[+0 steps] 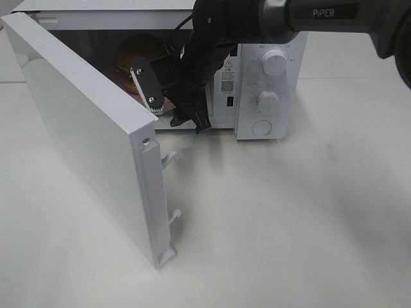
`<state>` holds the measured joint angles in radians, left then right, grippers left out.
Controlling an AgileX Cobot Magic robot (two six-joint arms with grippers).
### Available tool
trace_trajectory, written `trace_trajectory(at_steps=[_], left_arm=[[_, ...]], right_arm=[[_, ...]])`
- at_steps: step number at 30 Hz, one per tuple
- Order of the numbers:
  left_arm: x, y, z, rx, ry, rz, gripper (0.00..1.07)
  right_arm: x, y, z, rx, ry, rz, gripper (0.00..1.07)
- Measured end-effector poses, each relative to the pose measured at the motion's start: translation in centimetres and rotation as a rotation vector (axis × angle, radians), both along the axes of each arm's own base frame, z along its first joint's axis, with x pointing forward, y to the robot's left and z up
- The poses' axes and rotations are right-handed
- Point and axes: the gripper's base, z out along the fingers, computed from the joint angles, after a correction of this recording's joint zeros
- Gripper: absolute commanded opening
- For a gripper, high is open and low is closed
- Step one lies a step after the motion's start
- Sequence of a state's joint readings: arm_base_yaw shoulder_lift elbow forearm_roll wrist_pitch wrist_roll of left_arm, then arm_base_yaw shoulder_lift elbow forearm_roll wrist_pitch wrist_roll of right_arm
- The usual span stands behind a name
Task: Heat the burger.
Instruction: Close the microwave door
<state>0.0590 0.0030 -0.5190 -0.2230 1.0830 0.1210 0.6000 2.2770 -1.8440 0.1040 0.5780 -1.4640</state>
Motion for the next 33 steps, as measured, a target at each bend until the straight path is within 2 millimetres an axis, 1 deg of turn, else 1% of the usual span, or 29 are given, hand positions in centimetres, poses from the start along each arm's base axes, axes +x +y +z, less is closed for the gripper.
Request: trace_trajectory(at_steps=[3,7,8,12,13,15,17,20,22,25,27,30,32,33], left_arm=[[0.0,0.0,0.0,0.000,0.000,0.000,1.00],[0.0,0.0,0.0,0.000,0.000,0.000,1.00],[0.0,0.0,0.0,0.000,0.000,0.000,1.00],[0.0,0.0,0.0,0.000,0.000,0.000,1.00],[0.0,0.0,0.0,0.000,0.000,0.000,1.00],[0.0,0.0,0.0,0.000,0.000,0.000,1.00],[0.0,0.0,0.0,0.000,0.000,0.000,1.00],[0.0,0.0,0.0,0.000,0.000,0.000,1.00],[0.0,0.0,0.0,0.000,0.000,0.000,1.00],[0.0,0.0,0.0,0.000,0.000,0.000,1.00],[0.0,0.0,0.0,0.000,0.000,0.000,1.00],[0.0,0.0,0.0,0.000,0.000,0.000,1.00],[0.0,0.0,0.0,0.000,0.000,0.000,1.00],[0.0,0.0,0.0,0.000,0.000,0.000,1.00]], right_arm=[[-0.5,-0.4,0.1,-0.003,0.008,-0.002,0.72],[-1.2,-0.8,0.4,-0.008,0.013,-0.001,0.72],[-1.7,-1.2,0.5,-0.012,0.019,-0.002,0.72],[-2.3,-1.6,0.7,-0.014,0.019,-0.003,0.72],[-2.8,-2.0,1.1,-0.011,0.012,-0.007,0.72],[-3.0,-2.1,1.1,-0.010,0.008,-0.012,0.72],[-3.5,-2.8,2.2,-0.003,-0.021,-0.039,0.72],[-3.6,-3.0,2.5,0.001,-0.023,-0.046,0.72],[-4.2,-3.8,3.3,0.003,-0.032,-0.054,0.72],[-4.7,-4.2,3.7,0.000,-0.032,-0.055,0.72],[-5.9,-5.1,4.3,-0.003,-0.036,-0.055,0.72],[-6.1,-5.4,4.4,-0.004,-0.038,-0.056,0.72],[-6.9,-6.6,5.1,-0.012,-0.049,-0.064,0.72],[-6.9,-6.6,5.1,-0.012,-0.049,-0.064,0.72]])
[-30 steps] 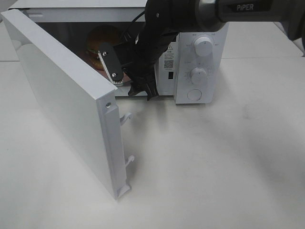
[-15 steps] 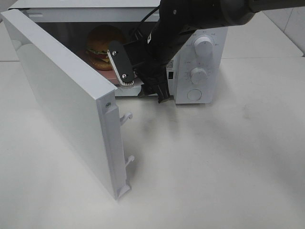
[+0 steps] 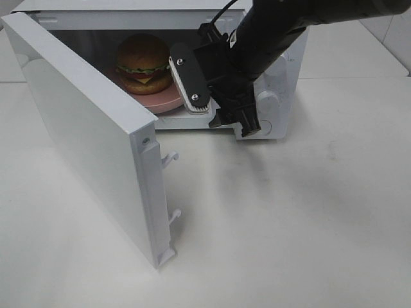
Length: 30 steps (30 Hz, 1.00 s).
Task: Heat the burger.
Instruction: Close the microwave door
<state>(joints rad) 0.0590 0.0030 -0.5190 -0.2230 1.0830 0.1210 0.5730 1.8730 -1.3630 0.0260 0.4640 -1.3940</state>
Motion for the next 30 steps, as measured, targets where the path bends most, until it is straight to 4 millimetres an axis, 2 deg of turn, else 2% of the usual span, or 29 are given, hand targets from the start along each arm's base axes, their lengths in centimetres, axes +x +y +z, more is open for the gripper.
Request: trace_trajectory(at_steps=[2,5,7,10,12,15,17,24,28,29,30], left_arm=[[0.0,0.0,0.0,0.000,0.000,0.000,1.00],[0.0,0.0,0.0,0.000,0.000,0.000,1.00],[0.0,0.0,0.0,0.000,0.000,0.000,1.00],[0.0,0.0,0.0,0.000,0.000,0.000,1.00],[0.0,0.0,0.0,0.000,0.000,0.000,1.00],[0.0,0.0,0.0,0.000,0.000,0.000,1.00],[0.0,0.0,0.0,0.000,0.000,0.000,1.00],[0.0,0.0,0.0,0.000,0.000,0.000,1.00],[0.0,0.0,0.0,0.000,0.000,0.000,1.00],[0.0,0.0,0.0,0.000,0.000,0.000,1.00],[0.0,0.0,0.0,0.000,0.000,0.000,1.00]], right_arm=[[-0.6,-1.0,0.8,-0.002,-0.014,-0.009,0.72],[-0.8,-1.4,1.1,-0.003,-0.019,-0.014,0.72],[-2.3,-2.4,1.7,0.010,-0.015,-0.044,0.72],[-2.7,-2.7,1.9,0.018,-0.012,-0.056,0.72],[-4.3,-3.6,2.3,0.058,0.006,-0.119,0.72],[-4.7,-3.9,2.4,0.070,0.014,-0.141,0.72],[-6.2,-4.9,2.7,0.118,0.041,-0.221,0.72],[-9.0,-6.6,2.9,0.204,0.100,-0.373,0.72],[-11.3,-8.0,3.1,0.327,0.171,-0.576,0.72],[-11.3,-8.0,3.1,0.327,0.171,-0.576,0.72],[-12.2,-8.6,2.9,0.378,0.210,-0.671,0.72]])
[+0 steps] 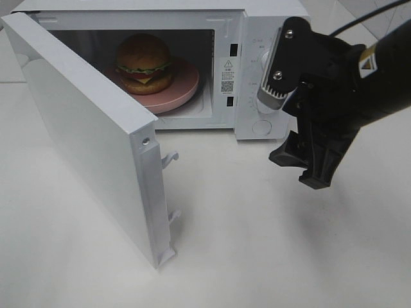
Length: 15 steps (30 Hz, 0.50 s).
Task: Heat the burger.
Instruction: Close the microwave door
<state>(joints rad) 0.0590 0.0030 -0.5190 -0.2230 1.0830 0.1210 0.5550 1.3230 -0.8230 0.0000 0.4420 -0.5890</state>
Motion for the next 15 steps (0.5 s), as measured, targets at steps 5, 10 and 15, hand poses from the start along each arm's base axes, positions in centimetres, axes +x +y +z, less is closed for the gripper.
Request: trace_trajectory(at_steps=[5,10,15], left_arm=[[0.0,0.0,0.0,0.000,0.000,0.000,1.00],[0.0,0.0,0.0,0.000,0.000,0.000,1.00],[0.0,0.0,0.0,0.000,0.000,0.000,1.00]], right_arm=[[-2.3,-1.4,-0.2,0.117,0.120,-0.240,0.72],[-4.1,-2.5,0.2,0.147,0.216,-0.379,0.72],[-5.9,-3.7,0.7,0.129,0.321,-0.498,0.72]])
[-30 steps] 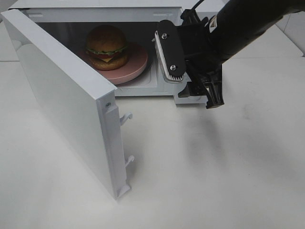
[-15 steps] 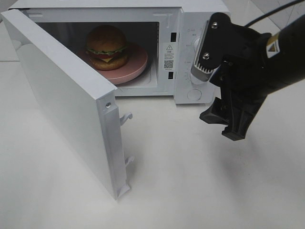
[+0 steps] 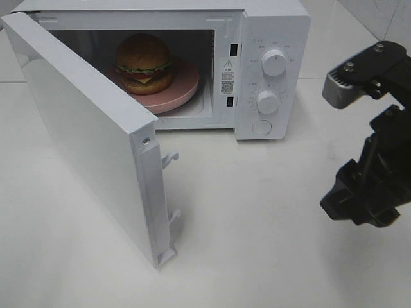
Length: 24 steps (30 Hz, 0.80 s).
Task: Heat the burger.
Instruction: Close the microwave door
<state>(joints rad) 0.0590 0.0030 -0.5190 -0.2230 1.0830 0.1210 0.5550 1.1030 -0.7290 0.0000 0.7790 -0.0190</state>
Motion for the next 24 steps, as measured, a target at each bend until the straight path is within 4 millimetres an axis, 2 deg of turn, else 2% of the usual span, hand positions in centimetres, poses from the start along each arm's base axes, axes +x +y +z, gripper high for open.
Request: trace_trajectory(at_steps=[8,15,19,24], left_arm=[[0.0,0.0,0.0,0.000,0.000,0.000,1.00],[0.0,0.0,0.0,0.000,0.000,0.000,1.00],[0.0,0.0,0.0,0.000,0.000,0.000,1.00],[0.0,0.0,0.0,0.000,0.000,0.000,1.00]], right_arm=[[-3.0,-1.9,1.8,0.000,0.039,-0.051,0.72],[-6.3,-4.0,3.9,0.052,-0.054,-0.065,0.72],[-7.6,-5.0,4.1,0.081,-0.101,-0.087,0.72],[-8.8,-6.8,3.2,0.096,-0.138,-0.195,0.72]])
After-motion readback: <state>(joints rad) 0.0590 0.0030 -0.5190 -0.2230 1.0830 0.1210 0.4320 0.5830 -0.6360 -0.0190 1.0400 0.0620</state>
